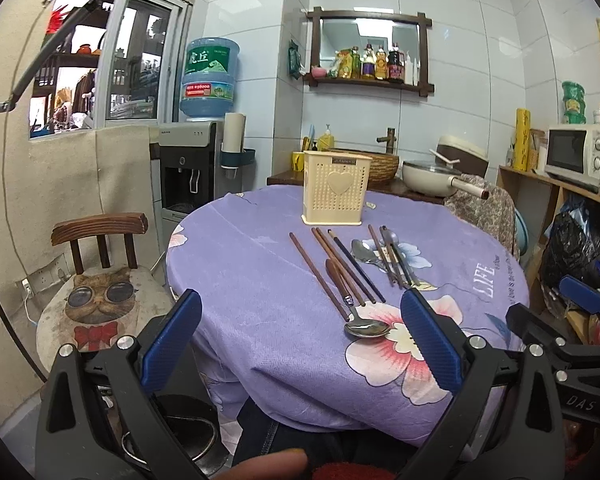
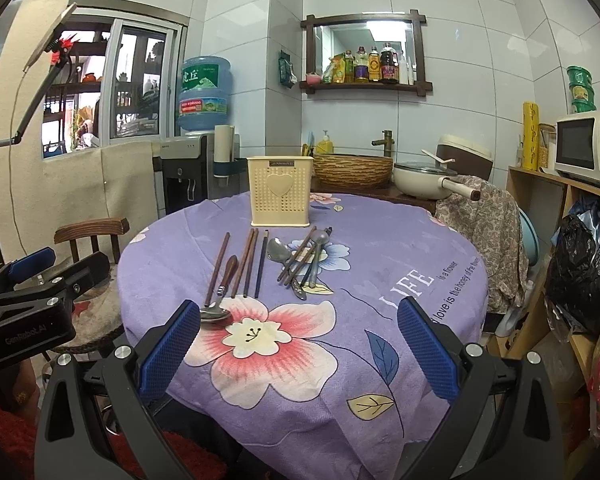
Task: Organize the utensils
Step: 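Grasp a brown wooden chopstick with the left tool while the right tool grasps a metal spoon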
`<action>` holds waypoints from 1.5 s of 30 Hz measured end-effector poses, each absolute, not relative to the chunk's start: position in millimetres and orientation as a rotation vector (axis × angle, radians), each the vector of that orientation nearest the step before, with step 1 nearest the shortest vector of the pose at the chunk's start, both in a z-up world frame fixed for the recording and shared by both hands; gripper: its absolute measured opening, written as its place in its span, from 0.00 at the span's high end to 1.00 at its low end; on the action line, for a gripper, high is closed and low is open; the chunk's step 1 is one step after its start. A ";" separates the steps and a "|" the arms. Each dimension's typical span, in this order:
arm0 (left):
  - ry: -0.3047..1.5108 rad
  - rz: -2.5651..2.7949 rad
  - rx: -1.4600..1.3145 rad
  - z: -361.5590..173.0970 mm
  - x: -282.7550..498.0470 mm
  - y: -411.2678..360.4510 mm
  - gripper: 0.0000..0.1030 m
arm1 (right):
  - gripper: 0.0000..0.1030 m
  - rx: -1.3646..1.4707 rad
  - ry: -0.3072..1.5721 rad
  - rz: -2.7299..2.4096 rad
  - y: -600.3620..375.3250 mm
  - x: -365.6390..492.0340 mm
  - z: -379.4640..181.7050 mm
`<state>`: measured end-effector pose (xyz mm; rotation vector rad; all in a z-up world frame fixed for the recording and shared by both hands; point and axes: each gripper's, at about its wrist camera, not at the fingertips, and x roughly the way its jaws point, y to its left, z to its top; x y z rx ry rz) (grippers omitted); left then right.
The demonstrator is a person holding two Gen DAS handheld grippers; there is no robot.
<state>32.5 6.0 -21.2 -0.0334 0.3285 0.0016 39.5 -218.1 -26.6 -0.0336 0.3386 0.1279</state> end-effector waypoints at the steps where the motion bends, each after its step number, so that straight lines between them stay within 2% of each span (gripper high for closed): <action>1: 0.344 -0.003 -0.017 -21.3 40.3 4.7 0.05 | 0.06 -0.029 0.354 0.131 -219.9 46.5 -29.5; 16: 0.643 -0.046 -0.017 -19.6 221.2 17.7 0.07 | 0.06 -0.005 0.599 0.125 -239.6 184.4 -26.5; 21: 0.717 -0.039 -0.026 -26.3 281.6 22.9 0.24 | 0.20 -0.013 0.647 0.129 -236.5 243.0 -21.8; 27: 0.834 -0.047 -0.058 -41.3 328.9 30.9 0.40 | 0.28 0.033 0.726 0.171 -232.2 305.8 -26.9; 33: 0.870 -0.034 -0.079 -46.1 346.5 40.3 0.45 | 0.43 0.066 0.827 0.204 -224.3 346.8 -41.9; 42: 0.897 -0.032 -0.095 -51.4 364.9 39.3 0.46 | 0.51 0.126 0.905 0.183 -226.6 378.9 -56.7; 45: 0.914 -0.041 -0.114 -54.3 369.7 38.6 0.50 | 0.54 0.159 0.929 0.194 -230.3 384.9 -62.3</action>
